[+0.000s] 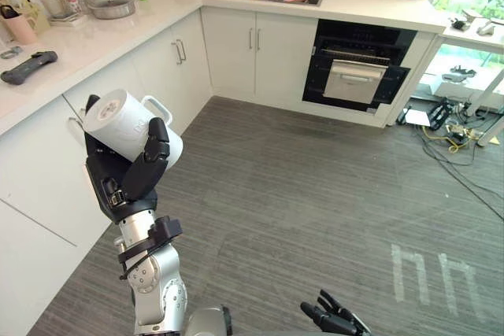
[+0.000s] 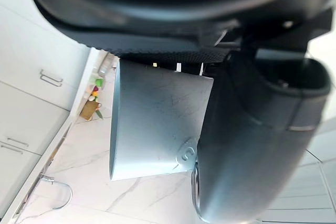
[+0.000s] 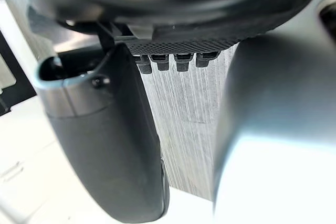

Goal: Walk over to the sink, pick up the cup, carry it to the dishwasher, place the cup inside the dishwasher, then close the dishwasher door

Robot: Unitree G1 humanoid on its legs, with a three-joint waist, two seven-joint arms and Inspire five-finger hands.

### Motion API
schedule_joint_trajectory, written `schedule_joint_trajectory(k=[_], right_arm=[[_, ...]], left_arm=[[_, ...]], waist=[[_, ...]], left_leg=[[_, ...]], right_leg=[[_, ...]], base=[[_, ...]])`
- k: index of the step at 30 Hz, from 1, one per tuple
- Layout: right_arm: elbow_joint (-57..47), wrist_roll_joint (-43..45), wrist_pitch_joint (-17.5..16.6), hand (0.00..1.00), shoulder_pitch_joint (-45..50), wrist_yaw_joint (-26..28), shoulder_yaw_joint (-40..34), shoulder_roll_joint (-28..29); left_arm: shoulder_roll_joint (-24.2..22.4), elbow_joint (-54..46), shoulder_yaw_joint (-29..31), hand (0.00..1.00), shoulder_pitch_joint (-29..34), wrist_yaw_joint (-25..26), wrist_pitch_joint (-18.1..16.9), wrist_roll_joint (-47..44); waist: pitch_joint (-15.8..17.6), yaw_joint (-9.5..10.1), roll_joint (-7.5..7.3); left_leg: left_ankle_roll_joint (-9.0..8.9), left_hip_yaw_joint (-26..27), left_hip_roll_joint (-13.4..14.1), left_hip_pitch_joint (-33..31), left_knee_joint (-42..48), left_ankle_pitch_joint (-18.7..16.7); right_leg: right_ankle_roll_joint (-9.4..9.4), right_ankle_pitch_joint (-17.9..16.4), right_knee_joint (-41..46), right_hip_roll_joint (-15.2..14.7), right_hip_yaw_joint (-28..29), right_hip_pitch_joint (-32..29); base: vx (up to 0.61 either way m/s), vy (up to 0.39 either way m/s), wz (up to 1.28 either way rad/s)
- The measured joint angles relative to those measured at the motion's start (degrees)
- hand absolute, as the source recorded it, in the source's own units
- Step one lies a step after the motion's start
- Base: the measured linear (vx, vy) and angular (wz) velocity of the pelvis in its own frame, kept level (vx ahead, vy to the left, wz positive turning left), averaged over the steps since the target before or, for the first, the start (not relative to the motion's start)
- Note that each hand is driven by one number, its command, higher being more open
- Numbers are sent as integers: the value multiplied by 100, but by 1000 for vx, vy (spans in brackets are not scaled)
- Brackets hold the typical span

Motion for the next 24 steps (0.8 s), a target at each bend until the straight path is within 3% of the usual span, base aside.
schedule_joint_trajectory(k=[1, 3, 5, 6, 8, 9, 11, 12, 13, 14, 15, 17, 18, 19, 20, 21, 22, 23, 24], right_arm=[[-6, 17, -179, 100, 45, -127, -134, 90], [-82, 101, -486, 100, 194, -323, -130, 179], [-347, 123, -902, 100, 439, -496, -133, 308], [-637, 127, -1055, 100, 533, -587, -125, 407], [-1002, 173, -1144, 100, 612, -667, -96, 508], [-1276, 289, -1197, 100, 676, -765, 18, 588], [-1941, 352, -1274, 100, 825, -1047, 386, 646], [-2189, 353, -1280, 100, 869, -1147, 494, 644], [-2715, 352, -1277, 100, 913, -1373, 685, 586], [-3130, 352, -1274, 100, 864, -1552, 824, 509], [-3315, 352, -1271, 100, 808, -1631, 860, 490], [-4208, 331, -1249, 100, 675, -1846, 996, 505], [-4450, 322, -1249, 100, 678, -1852, 996, 517], [-4810, 322, -1255, 100, 686, -1872, 975, 531], [-5057, 324, -1281, 100, 722, -1870, 955, 531], [-5153, 326, -1300, 100, 726, -1870, 942, 532], [-5247, 329, -1435, 100, 804, -1856, 862, 576], [-5276, 335, -1597, 100, 856, -1859, 764, 604], [-5306, 335, -1653, 100, 871, -1860, 752, 591]], left_arm=[[83, 11, -95, 0, -29, 2, 28, -7], [291, 15, -337, 0, -37, 30, 82, 94], [490, -20, -655, 0, -219, 16, 77, 282], [572, -38, -784, 0, -414, -9, 83, 283], [554, -37, -866, 0, -632, -18, 121, 277], [540, -37, -958, 0, -757, -28, 132, 274], [483, -103, -1042, 0, -794, -57, 132, 274], [458, -139, -1043, 0, -759, -72, 136, 274], [397, -207, -1029, 0, -662, -118, 137, 275], [299, -242, -1035, 0, -585, -157, 134, 273], [234, -246, -1038, 0, -565, -161, 138, 273], [112, -248, -1015, 0, -551, -188, 138, 266], [87, -251, -1010, 0, -532, -188, 138, 266], [32, -255, -1021, 0, -490, -194, 138, 259], [1, -267, -1017, 0, -412, -245, 137, 257], [-28, -273, -1030, 0, -343, -279, 138, 258], [-108, -279, -1082, 0, -184, -368, 146, 261], [-144, -287, -1077, 0, -5, -432, 144, 259], [-144, -292, -1054, 0, 80, -457, 143, 259]], waist=[[87, -45, 4], [113, -215, 77], [89, -349, 137], [123, -405, 155], [185, -490, 240], [221, -550, 301], [222, -582, 288], [209, -585, 257], [193, -585, 270], [231, -581, 432], [217, -574, 524], [223, -571, 575], [222, -571, 578], [225, -579, 618], [225, -556, 630], [220, -525, 656], [213, -506, 689], [233, -445, 660], [246, -402, 641]], left_leg=[[63, 31, -109, 349, -161, -190], [109, 43, -166, 1221, -821, -247], [142, 59, -136, 1844, -1472, -201], [43, 92, -104, 2140, -1715, -200], [-50, 121, 44, 2458, -1839, -334], [-172, 132, 204, 2691, -1851, -453], [-443, 132, 360, 3035, -1756, -694], [-504, 115, 348, 3147, -1704, -777], [-593, 64, 403, 3357, -1533, -946], [-618, 44, 532, 3483, -1326, -961], [-647, 25, 644, 3483, -1203, -909], [-733, -172, 754, 3559, -753, -294], [-730, -234, 776, 3534, -509, -54], [-730, -283, 901, 3280, 294, 570], [-882, -332, 1092, 2724, 1361, 1835], [-935, -338, 1242, 2390, 1970, 2175], [-824, -321, 1540, 1632, 3221, 1987], [-672, -293, 1642, 979, 3913, 1630], [-523, -234, 1644, 714, 4032, 1410]], right_leg=[[-77, 474, 913, -87, 138, -343], [-178, 232, 1903, 276, 238, -1087], [-323, -24, 1477, 688, -104, -1859], [-399, -66, 884, 859, -328, -2258], [-458, -17, -138, 1128, -562, -2495], [-575, 249, -1106, 1399, -582, -2577], [-646, 936, -2413, 1649, -376, -2638], [-694, 1042, -2533, 1623, -400, -2634], [-1069, 1759, -2234, 1546, -542, -2627], [-1279, 1837, -1757, 1621, -653, -2658], [-1332, 1650, -1579, 1686, -696, -2669], [-1448, 883, -848, 1772, -748, -2633], [-1452, 718, -795, 1819, -738, -2541], [-1469, 472, -830, 1957, -680, -2288], [-1467, 285, -1030, 2109, -598, -1949], [-1509, 247, -1190, 2195, -578, -1756], [-1636, 158, -1532, 2357, -545, -1329], [-1704, 99, -1822, 2432, -449, -891], [-1759, 83, -1951, 2440, -374, -699]], base=[[261, 171, -9], [498, 265, -10], [528, 176, -7], [505, 79, -10], [492, 49, -9], [601, 17, -1], [711, -32, 5], [706, -77, 6], [716, -107, 2], [688, -111, 1], [643, -132, -2], [635, -152, -9], [621, -173, -25], [675, -169, -32], [652, -149, -32], [508, -95, -25], [469, -85, -22], [456, -83, -27], [552, -86, -44]])
